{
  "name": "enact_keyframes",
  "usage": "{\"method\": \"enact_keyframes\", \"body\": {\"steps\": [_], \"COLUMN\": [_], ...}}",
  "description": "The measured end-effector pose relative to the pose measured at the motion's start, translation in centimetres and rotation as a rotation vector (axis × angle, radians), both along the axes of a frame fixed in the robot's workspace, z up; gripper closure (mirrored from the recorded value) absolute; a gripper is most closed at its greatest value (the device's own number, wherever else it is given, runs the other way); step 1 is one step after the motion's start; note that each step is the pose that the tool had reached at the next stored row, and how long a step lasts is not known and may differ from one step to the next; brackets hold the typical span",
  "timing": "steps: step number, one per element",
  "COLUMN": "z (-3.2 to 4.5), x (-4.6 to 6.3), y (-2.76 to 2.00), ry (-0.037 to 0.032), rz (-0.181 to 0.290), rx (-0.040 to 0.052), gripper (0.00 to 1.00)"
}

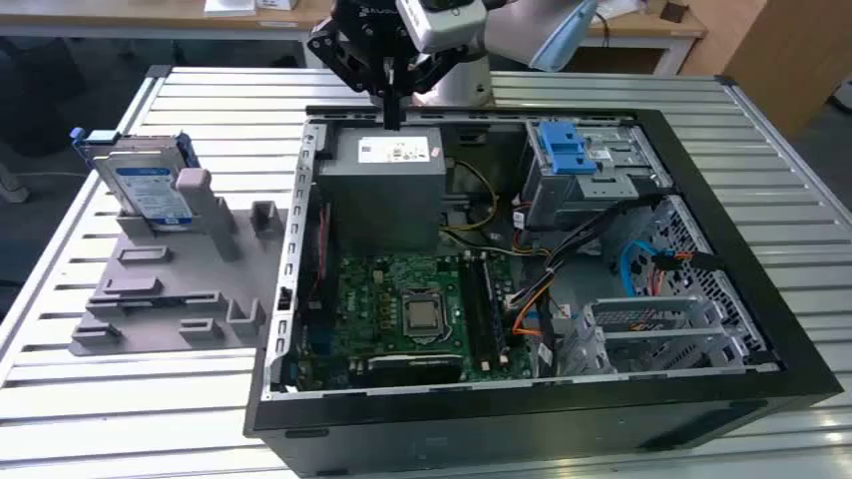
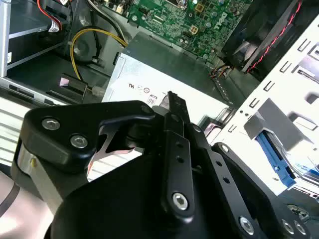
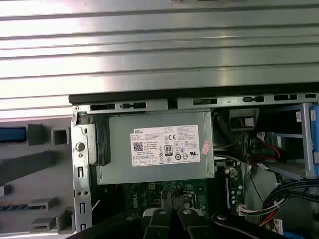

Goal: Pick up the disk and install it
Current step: 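Reach for the disk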

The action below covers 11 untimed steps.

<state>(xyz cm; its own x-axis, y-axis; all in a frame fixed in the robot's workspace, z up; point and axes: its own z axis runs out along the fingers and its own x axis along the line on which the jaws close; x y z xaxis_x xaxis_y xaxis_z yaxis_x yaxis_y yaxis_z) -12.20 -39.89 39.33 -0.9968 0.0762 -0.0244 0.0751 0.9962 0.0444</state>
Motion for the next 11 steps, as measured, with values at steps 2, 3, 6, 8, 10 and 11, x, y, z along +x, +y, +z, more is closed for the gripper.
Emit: {"method": "enact_keyframes", "body": {"steps": [2, 3, 6, 8, 10, 11], "z": [0.00, 0.00, 0.00, 0.00, 0.00, 0.00], "x": [0.00, 0.00, 0.00, -0.03, -0.12, -0.18], "y": [0.00, 0.00, 0.00, 0.00, 0.00, 0.00], "ry": [0.0000, 0.0000, 0.0000, 0.0000, 0.0000, -0.0001], "rz": [0.000, 0.000, 0.000, 0.000, 0.000, 0.000], "rx": [0.0000, 0.0000, 0.0000, -0.0001, -0.0001, 0.0000], "gripper": [0.89, 0.89, 0.89, 0.89, 0.89, 0.89]}}
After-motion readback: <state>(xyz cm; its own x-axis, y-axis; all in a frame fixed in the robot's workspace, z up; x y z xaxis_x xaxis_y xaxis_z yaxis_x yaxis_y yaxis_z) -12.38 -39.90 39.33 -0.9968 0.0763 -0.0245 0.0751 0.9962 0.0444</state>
